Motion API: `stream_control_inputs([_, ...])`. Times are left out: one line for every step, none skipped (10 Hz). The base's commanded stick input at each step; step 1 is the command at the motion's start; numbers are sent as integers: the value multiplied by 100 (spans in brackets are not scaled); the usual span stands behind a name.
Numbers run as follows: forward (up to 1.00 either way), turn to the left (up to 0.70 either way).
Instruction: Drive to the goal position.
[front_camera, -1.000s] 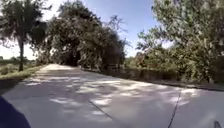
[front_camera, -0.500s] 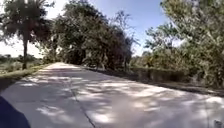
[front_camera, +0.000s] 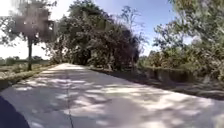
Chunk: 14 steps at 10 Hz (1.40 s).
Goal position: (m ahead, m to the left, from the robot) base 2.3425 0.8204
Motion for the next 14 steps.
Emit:
stream_control_inputs([100, 27])
stream_control_inputs([100, 27])
stream_control_inputs([100, 27])
stream_control_inputs([100, 27])
stream_control_inputs([100, 27])
stream_control_inputs([100, 27])
stream_control_inputs([100, 27])
stream_control_inputs([100, 27])
stream_control_inputs([100, 27])
stream_control_inputs([100, 27])
stream_control_inputs([100, 27])
stream_control_inputs([38, 38])
stream_control_inputs([0, 45])
stream_control_inputs([0, 45])
